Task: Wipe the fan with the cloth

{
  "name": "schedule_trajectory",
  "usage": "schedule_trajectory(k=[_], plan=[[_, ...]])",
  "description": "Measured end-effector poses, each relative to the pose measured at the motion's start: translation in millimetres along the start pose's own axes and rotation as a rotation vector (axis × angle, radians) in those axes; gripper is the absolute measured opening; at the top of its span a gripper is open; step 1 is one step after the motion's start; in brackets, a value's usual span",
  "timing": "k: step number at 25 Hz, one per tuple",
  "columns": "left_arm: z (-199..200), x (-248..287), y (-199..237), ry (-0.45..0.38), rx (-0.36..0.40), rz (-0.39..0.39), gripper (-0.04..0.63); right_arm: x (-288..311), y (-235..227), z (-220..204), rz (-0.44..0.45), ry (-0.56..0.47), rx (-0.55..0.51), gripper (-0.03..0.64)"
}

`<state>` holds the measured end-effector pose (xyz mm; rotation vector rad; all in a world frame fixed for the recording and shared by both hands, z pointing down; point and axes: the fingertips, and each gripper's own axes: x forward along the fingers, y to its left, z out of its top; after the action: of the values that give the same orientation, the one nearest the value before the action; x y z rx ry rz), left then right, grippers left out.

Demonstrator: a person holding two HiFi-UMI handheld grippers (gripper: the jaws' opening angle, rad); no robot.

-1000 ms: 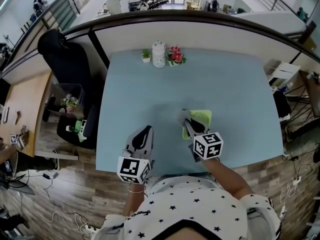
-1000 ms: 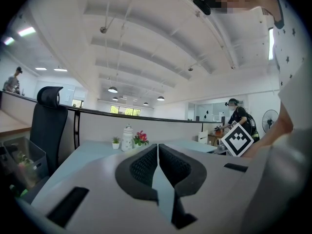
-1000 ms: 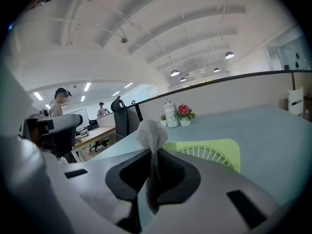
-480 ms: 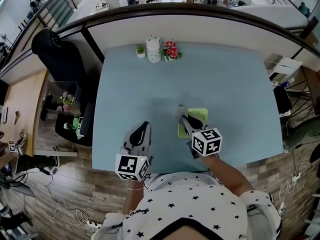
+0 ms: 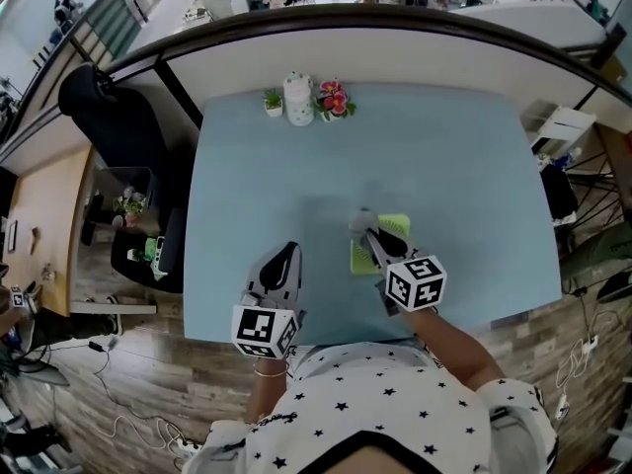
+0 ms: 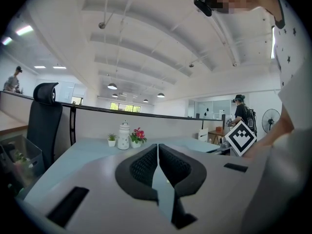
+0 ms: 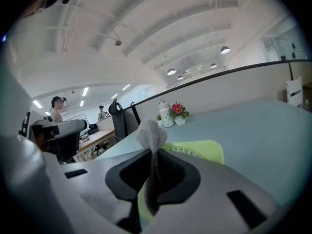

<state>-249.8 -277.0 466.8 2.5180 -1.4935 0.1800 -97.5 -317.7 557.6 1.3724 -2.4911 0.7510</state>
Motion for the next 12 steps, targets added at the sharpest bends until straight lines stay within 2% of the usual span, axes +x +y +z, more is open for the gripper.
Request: schedule_trajectory(k=[12], plan=[[1,14,-12,0.002,0.006,-0.061,0.033,-25,-35,1,-0.104,-0.018,0.012,0.031]])
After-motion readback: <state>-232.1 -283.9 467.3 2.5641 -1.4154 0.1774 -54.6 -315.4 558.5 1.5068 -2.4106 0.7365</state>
